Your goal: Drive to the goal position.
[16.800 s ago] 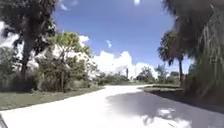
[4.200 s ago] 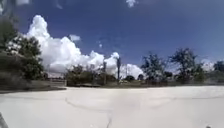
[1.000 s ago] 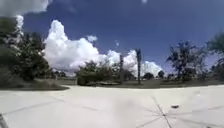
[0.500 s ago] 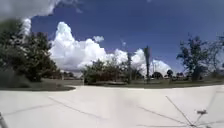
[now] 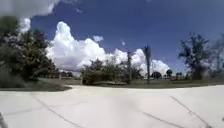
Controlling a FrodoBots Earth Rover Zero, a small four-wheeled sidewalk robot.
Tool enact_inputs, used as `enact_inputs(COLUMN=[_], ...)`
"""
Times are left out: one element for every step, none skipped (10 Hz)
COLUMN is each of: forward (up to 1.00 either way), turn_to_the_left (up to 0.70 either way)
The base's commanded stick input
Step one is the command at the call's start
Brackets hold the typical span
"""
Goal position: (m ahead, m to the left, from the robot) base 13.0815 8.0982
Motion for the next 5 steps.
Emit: enact_inputs(forward=[0.85, 0.85, 0.85, 0.85, 0.85], turn_to_the_left=[0.00, 0.00, 0.00, 0.00, 0.00])
